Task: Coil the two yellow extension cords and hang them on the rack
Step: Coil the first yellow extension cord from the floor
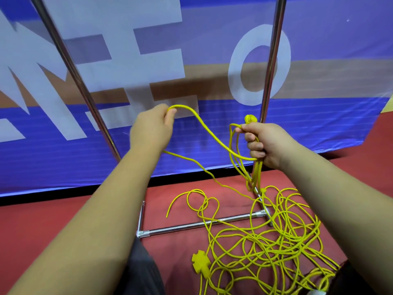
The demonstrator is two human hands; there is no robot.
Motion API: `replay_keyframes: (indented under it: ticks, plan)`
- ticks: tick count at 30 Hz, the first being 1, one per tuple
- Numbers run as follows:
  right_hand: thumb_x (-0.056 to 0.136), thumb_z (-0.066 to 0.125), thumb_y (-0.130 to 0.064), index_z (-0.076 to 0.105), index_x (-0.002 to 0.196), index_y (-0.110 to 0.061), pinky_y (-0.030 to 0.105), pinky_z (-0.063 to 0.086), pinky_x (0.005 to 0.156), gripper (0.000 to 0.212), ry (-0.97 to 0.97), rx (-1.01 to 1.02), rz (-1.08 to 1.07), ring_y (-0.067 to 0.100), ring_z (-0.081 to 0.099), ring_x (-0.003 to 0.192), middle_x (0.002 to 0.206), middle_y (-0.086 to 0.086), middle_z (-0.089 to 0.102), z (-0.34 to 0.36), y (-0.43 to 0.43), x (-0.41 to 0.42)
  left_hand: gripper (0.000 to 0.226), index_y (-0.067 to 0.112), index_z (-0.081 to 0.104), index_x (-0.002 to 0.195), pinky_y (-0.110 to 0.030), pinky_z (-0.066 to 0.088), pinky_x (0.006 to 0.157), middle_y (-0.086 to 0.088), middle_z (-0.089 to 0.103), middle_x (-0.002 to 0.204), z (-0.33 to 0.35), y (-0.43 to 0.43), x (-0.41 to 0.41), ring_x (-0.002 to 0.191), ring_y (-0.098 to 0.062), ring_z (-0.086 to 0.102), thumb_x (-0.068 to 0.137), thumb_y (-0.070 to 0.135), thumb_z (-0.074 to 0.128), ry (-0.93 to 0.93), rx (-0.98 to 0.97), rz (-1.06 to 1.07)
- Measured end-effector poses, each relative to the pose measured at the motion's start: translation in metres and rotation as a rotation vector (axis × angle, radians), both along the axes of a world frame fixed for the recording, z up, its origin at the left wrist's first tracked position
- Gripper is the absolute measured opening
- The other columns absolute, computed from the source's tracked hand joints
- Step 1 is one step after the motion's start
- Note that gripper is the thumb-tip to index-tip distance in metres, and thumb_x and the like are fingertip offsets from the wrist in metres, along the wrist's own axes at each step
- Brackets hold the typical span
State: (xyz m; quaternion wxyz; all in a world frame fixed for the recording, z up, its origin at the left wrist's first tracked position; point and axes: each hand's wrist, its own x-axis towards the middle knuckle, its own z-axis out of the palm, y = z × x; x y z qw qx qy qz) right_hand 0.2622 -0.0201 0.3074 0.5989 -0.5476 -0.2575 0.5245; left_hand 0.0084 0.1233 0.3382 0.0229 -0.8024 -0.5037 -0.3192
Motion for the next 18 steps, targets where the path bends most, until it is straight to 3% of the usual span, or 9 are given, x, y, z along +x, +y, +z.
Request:
replay_keyframes:
  ticks: [3, 6, 7, 10, 13, 16, 18]
  plan:
    - [0.108, 0.055, -0.023, 0.067, 0.099, -0.012, 0.019, 0.016, 0.033, 0.019, -0.009, -0.017, -0.022, 0.004, 0.028, 0.038, 0.061, -0.008, 0.042, -0.008, 0.004, -0.002, 0.03, 0.023, 0.066, 0.094, -0.037, 0.044, 0.067, 0.004, 0.061, 0.077, -0.014, -0.016, 0.005, 0.077, -0.021, 0.055, 0.105, 0.047, 0.053, -0.04, -0.196, -0.299]
    - [0.108, 0.055, -0.025, 0.066, 0.098, -0.013, 0.019, 0.015, 0.033, 0.019, 0.054, -0.028, -0.032, 0.004, 0.027, 0.038, 0.063, -0.008, 0.043, -0.011, 0.006, -0.002, 0.015, 0.034, 0.071, 0.11, -0.03, 0.047, 0.078, 0.007, 0.064, 0.091, -0.029, -0.021, -0.002, 0.087, -0.012, 0.058, 0.106, 0.036, 0.057, 0.129, -0.454, -0.546]
    - [0.108, 0.056, -0.026, 0.065, 0.098, -0.014, 0.019, 0.016, 0.033, 0.018, 0.071, -0.029, -0.018, 0.003, 0.027, 0.038, 0.064, -0.007, 0.043, -0.011, 0.007, -0.002, 0.021, 0.041, 0.07, 0.117, -0.026, 0.046, 0.084, 0.007, 0.062, 0.099, -0.031, -0.023, -0.004, 0.093, -0.009, 0.058, 0.107, 0.031, 0.055, 0.193, -0.532, -0.591]
    - [0.104, 0.066, -0.03, 0.064, 0.1, -0.014, 0.018, 0.018, 0.033, 0.017, 0.059, -0.035, 0.031, 0.004, 0.029, 0.039, 0.066, -0.007, 0.046, -0.013, 0.005, -0.001, 0.048, 0.045, 0.068, 0.131, -0.013, 0.038, 0.083, 0.01, 0.051, 0.1, -0.034, -0.03, -0.005, 0.093, 0.002, 0.053, 0.108, 0.009, 0.046, 0.282, -0.677, -0.606]
    - [0.1, 0.072, -0.027, 0.064, 0.098, -0.015, 0.018, 0.019, 0.035, 0.015, -0.003, -0.059, 0.043, 0.005, 0.029, 0.041, 0.071, -0.005, 0.051, -0.015, 0.002, -0.005, 0.063, 0.034, 0.068, 0.137, -0.022, 0.043, 0.092, 0.007, 0.055, 0.111, -0.033, -0.037, 0.002, 0.103, -0.008, 0.055, 0.099, -0.008, 0.041, 0.273, -0.684, -0.584]
    - [0.099, 0.073, -0.027, 0.067, 0.108, -0.013, 0.018, 0.023, 0.035, 0.017, -0.073, -0.108, 0.09, 0.005, 0.028, 0.042, 0.088, -0.002, 0.073, -0.018, 0.001, -0.014, 0.051, 0.018, 0.066, 0.136, -0.037, 0.048, 0.093, -0.005, 0.057, 0.13, -0.035, -0.038, 0.01, 0.104, -0.017, 0.053, 0.096, -0.007, 0.046, 0.301, -0.623, -0.531]
    - [0.097, 0.075, -0.031, 0.068, 0.114, -0.012, 0.018, 0.025, 0.037, 0.026, -0.139, -0.136, 0.156, 0.006, 0.028, 0.043, 0.107, 0.004, 0.081, -0.021, 0.0, -0.022, 0.039, 0.02, 0.062, 0.138, -0.026, 0.047, 0.081, 0.001, 0.058, 0.124, -0.038, -0.042, 0.015, 0.097, -0.014, 0.058, 0.1, 0.009, 0.061, 0.213, -0.612, -0.487]
